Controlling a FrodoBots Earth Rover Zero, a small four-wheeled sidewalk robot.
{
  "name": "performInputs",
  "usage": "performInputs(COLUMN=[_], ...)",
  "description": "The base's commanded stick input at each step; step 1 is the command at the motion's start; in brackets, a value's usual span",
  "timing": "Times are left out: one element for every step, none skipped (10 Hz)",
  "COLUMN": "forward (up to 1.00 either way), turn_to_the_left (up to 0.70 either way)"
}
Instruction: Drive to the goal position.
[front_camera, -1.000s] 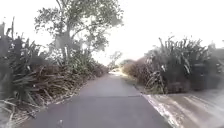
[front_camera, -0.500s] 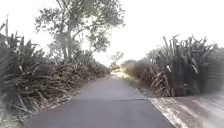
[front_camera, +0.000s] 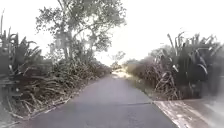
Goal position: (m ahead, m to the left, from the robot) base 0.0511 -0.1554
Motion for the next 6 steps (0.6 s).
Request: performInputs(forward=[0.5,0.5,0.5,0.5,0.5,0.5], turn_to_the_left=[0.01,0.01,0.01,0.01,0.01,0.01])
